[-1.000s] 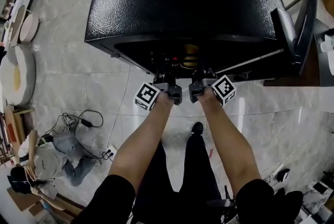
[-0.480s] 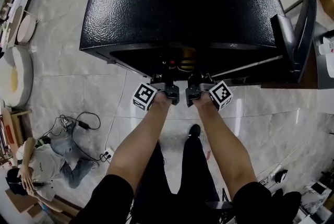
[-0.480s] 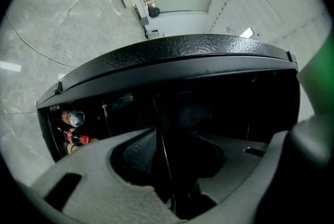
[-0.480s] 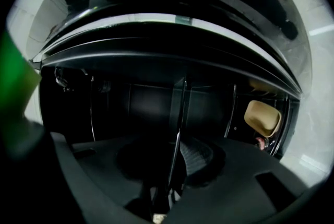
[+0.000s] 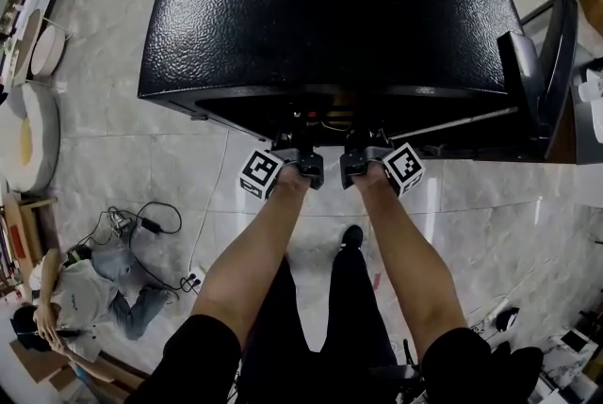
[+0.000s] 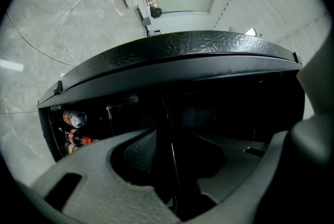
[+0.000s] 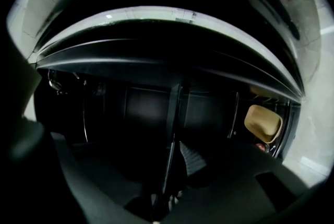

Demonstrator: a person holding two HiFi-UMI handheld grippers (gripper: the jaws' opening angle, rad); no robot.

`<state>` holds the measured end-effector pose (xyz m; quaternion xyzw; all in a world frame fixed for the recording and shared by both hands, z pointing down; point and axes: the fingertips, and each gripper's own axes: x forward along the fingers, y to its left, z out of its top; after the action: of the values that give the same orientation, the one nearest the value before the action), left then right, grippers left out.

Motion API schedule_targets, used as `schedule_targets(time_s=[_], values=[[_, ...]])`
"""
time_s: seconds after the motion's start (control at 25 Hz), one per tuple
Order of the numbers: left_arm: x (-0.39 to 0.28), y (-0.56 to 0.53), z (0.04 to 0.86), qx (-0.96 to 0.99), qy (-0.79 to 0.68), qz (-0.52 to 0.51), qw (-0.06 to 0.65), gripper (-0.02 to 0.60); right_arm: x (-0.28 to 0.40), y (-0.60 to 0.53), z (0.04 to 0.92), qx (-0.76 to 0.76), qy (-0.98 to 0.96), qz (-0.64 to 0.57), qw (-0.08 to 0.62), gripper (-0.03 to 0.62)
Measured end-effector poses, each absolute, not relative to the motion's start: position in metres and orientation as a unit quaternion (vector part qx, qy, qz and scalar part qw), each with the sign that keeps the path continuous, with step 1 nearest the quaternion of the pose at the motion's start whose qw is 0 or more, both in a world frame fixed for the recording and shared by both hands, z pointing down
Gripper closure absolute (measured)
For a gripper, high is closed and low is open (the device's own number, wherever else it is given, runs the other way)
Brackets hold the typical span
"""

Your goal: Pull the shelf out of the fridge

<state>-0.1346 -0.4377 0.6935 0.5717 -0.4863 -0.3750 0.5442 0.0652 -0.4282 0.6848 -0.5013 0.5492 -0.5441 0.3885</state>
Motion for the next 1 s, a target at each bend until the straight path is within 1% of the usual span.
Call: schedule_targets(time_s=[0.36,0.84,1.0], values=[[-0.137,-0.446,0.699,0.567,-0.485,-0.380,0.546,0.455,0.074,-0.445,0.685,-0.505,0.543,-0.532,0.409,0.505],[-0.141,-0.453,0.700,0.563,-0.485,-0.390,0.544,0.457,0.073,-0.455,0.682,-0.504,0.537,-0.532,0.419,0.533],[-0.139,-0.455,0.698,0.565,-0.481,-0.395,0.542,0.475,0.074,-0.454,0.685,-0.504,0.536,-0.533,0.417,0.540]])
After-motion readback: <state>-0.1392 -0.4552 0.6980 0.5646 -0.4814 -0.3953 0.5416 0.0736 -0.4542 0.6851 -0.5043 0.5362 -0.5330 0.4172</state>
